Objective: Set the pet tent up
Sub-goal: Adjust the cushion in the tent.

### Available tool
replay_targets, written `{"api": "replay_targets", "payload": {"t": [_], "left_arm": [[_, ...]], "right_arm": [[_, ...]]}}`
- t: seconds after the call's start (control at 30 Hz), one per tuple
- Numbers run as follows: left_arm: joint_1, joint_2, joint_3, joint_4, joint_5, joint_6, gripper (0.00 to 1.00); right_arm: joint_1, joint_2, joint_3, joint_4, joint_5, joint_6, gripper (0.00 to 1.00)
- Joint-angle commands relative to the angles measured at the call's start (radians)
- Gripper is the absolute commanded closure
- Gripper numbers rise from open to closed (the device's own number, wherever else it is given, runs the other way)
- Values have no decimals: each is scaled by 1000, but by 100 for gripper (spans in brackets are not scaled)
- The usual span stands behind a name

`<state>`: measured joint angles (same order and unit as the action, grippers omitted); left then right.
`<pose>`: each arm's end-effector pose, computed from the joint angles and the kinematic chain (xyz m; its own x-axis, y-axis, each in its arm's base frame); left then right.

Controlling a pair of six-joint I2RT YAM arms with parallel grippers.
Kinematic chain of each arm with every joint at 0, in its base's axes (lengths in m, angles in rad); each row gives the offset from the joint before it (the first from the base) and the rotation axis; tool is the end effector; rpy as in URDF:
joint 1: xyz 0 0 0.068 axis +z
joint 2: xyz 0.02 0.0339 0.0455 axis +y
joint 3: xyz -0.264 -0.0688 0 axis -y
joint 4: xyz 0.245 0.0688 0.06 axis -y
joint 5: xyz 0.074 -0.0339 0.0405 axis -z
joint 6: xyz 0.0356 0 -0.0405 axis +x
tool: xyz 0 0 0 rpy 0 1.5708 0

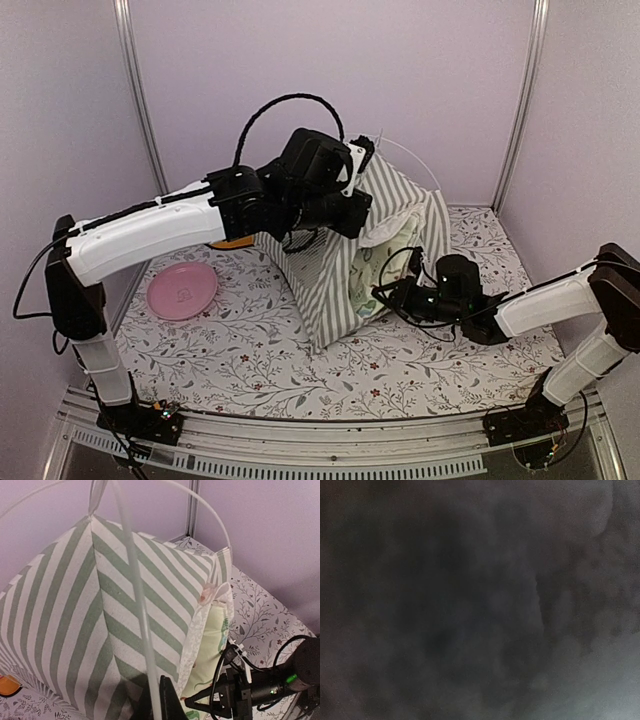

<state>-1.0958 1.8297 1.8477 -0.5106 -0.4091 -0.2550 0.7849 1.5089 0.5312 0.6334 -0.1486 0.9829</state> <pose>0.2072 -0.3719 0.3827 -0.3747 0.2225 -0.9001 0.5799 0.8137 -0.0402 0.2037 0.2109 0.1705 -0.7961 0.3679 -0.4805 -0.2436 0.5319 0.8110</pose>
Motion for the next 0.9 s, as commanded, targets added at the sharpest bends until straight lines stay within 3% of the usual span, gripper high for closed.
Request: {"api": "replay_targets", "payload": {"t": [0.0,0.2,0.43,0.47,0.63,0.87], "left_arm": [[6,-20,-17,72,177,73,100],[29,-20,-55,130,297,-62,100],[104,-73,-199,214,346,-195,100],[114,-81,-217,221,348,-204,100],[131,-94,-262,238,362,-224,100],[135,-104,-275,236,351,-222,100]], "right_arm": [[-1,-10,37,-74,0,32,100],[3,8,51,-135,215,68,100],[29,58,79,-212,230,3,100],[29,55,74,-221,225,-7,98],[44,1,70,-268,225,-84,65],[58,-137,64,-372,237,-119,56]]}}
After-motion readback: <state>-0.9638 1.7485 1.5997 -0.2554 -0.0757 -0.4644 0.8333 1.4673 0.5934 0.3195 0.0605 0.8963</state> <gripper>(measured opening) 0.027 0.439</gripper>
